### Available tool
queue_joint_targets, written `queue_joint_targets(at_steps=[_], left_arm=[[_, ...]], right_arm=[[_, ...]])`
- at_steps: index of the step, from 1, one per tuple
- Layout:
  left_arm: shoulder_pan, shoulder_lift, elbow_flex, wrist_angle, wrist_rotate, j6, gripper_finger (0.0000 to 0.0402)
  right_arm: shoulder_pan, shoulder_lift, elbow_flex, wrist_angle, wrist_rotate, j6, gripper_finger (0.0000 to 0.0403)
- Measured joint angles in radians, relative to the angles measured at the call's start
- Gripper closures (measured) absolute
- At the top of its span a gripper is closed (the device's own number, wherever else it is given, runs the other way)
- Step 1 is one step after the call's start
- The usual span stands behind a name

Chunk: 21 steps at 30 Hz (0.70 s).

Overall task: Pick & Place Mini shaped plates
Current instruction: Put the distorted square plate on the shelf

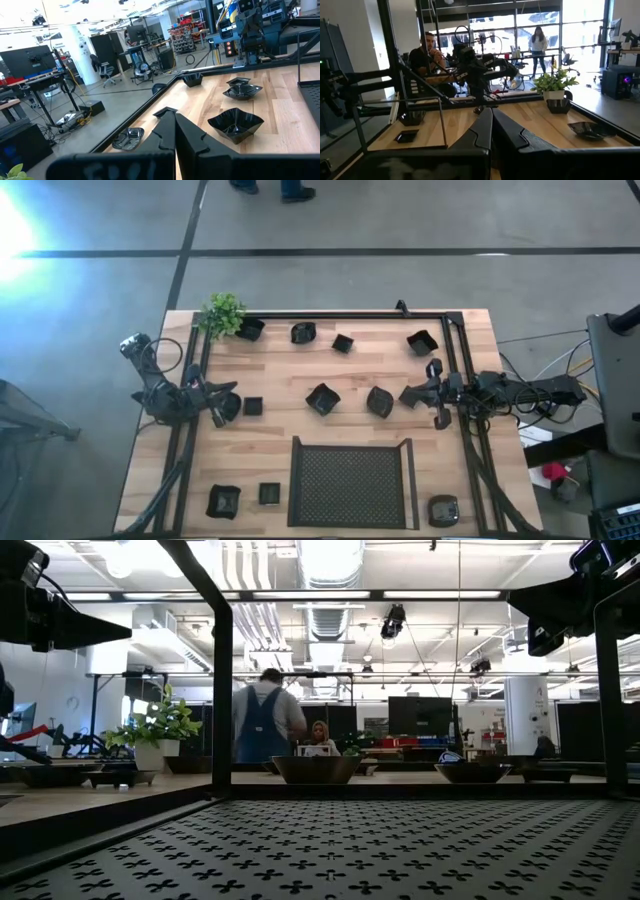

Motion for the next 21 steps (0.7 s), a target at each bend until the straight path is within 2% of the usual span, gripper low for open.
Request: queue_joint_targets(at_steps=[6, 14, 21], left_arm=[[0.0, 0.0, 0.0, 0.0, 0.0, 0.0, 0.0402], [0.0, 0.0, 0.0, 0.0, 0.0, 0.0, 0.0402], [0.0, 0.0, 0.0, 0.0, 0.0, 0.0, 0.0402]], right_arm=[[0.0, 0.0, 0.0, 0.002, 0.0, -0.009, 0.0394], [0.0, 0.0, 0.0, 0.042, 0.0, -0.15, 0.0394], [0.0, 0.0, 0.0, 0.054, 0.0, -0.163, 0.0394]])
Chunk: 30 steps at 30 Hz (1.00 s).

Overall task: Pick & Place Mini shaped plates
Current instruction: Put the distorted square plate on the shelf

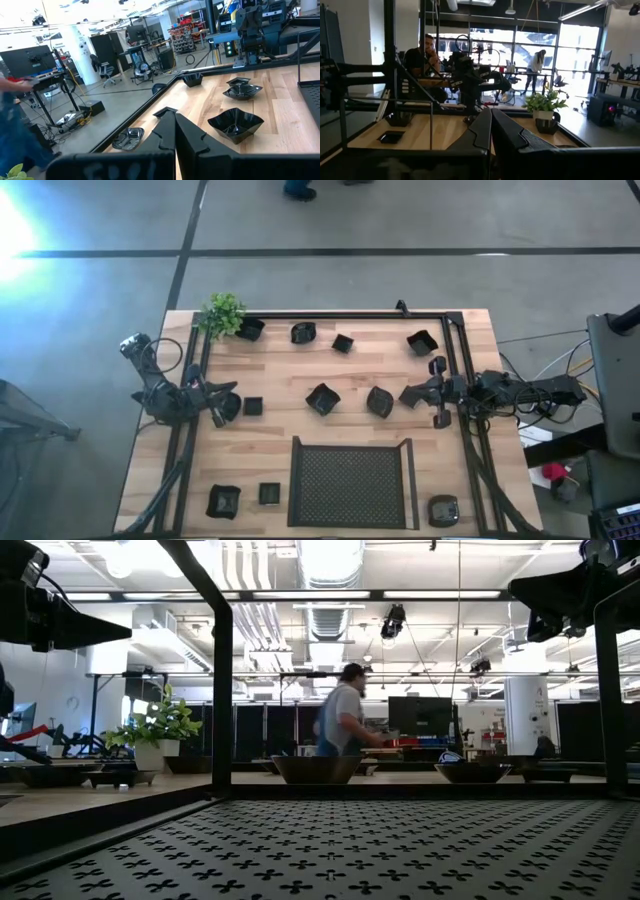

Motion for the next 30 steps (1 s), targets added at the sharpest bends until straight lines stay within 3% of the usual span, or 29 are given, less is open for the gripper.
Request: queue_joint_targets(at_steps=[4, 11, 19, 30], left_arm=[[0.0, 0.0, 0.0, 0.0, 0.006, -0.011, 0.0402], [0.0, 0.0, 0.0, 0.007, 0.121, -0.084, 0.0402], [0.0, 0.0, 0.045, 0.011, 0.123, -0.083, 0.0402], [0.001, 0.0, 0.126, 0.009, -0.028, -0.166, 0.0402]], right_arm=[[0.0, 0.0, 0.0, 0.007, 0.0, -0.032, 0.0394], [0.0, 0.0, 0.0, 0.024, 0.0, -0.043, 0.0394], [0.0, 0.0, 0.0, 0.024, 0.0, -0.03, 0.0394], [0.0, 0.0, 0.0, 0.024, 0.0, -0.054, 0.0394]])
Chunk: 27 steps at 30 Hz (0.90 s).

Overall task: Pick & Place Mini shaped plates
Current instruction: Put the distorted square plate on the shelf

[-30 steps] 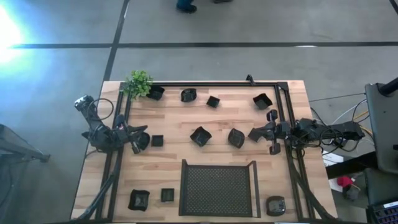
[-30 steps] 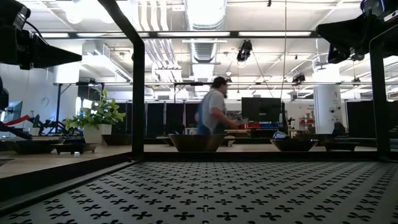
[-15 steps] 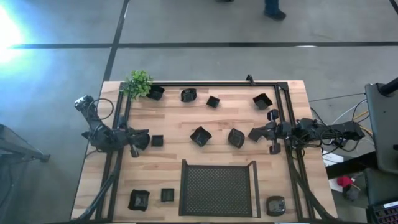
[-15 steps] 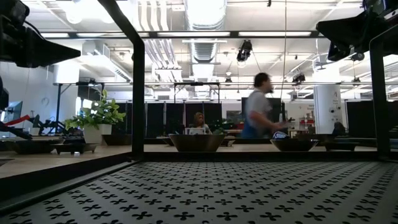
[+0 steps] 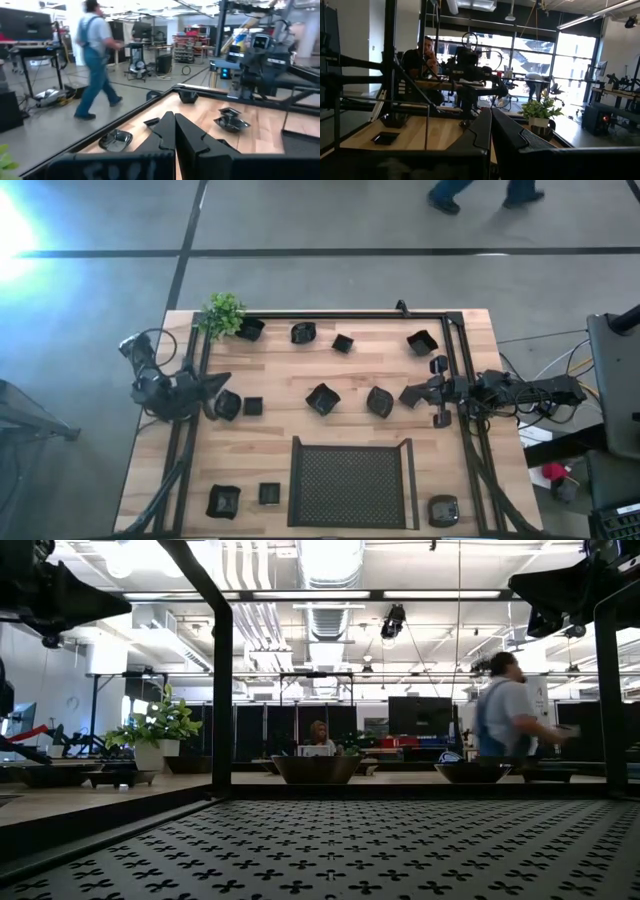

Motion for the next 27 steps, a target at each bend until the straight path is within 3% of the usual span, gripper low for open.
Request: queue_joint_targets(at_steps=[6, 12, 19, 27], left_arm=[[0.005, 0.0, 0.022, 0.0, -0.111, 0.009, 0.0402], [0.019, 0.0, 0.028, 0.005, -0.111, -0.031, 0.0402], [0.079, 0.053, 0.026, 0.007, -0.001, -0.12, 0.0402], [0.234, 0.246, 0.023, 0.039, 0.159, -0.262, 0.0402]], right_arm=[[0.0, 0.0, 0.0, 0.0, 0.0, -0.007, 0.0394], [0.0, 0.0, 0.0, 0.0, 0.0, -0.024, 0.0394], [0.0, 0.0, 0.0, 0.0, 0.0, -0.058, 0.0394], [0.0, 0.0, 0.0, -0.001, 0.0, -0.06, 0.0394]])
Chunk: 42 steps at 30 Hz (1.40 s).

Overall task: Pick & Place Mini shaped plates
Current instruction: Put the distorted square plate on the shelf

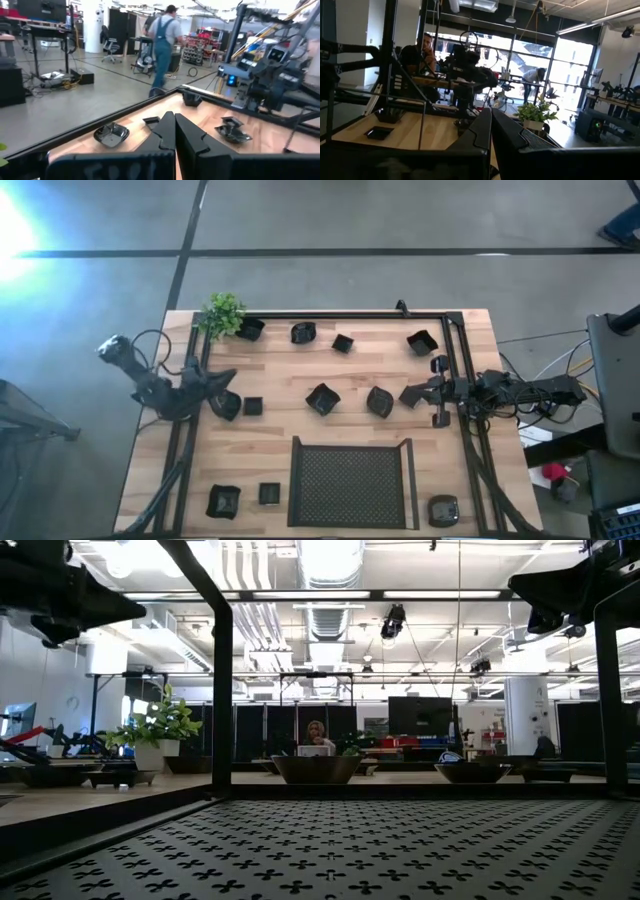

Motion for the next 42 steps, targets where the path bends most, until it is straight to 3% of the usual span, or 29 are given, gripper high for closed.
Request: queue_joint_targets(at_steps=[7, 13, 22, 27, 42], left_arm=[[0.168, 0.113, 0.004, 0.006, 0.109, -0.072, 0.0402], [0.289, 0.128, 0.005, 0.007, 0.242, -0.11, 0.0402], [0.438, 0.134, 0.005, 0.005, 0.321, -0.098, 0.0402], [0.539, 0.136, 0.005, 0.005, 0.417, -0.096, 0.0402], [0.884, 0.262, 0.03, -0.069, 0.709, -0.157, 0.0402]], right_arm=[[0.0, 0.0, 0.0, -0.001, 0.0, 0.0, 0.0394], [0.0, 0.0, 0.0, -0.002, 0.0, 0.0, 0.0394], [0.0, 0.0, 0.0, -0.002, 0.0, 0.005, 0.0394], [0.0, 0.0, 0.0, -0.002, 0.0, 0.005, 0.0394], [0.0, 0.0, 0.0, -0.002, 0.0, 0.004, 0.0394]])
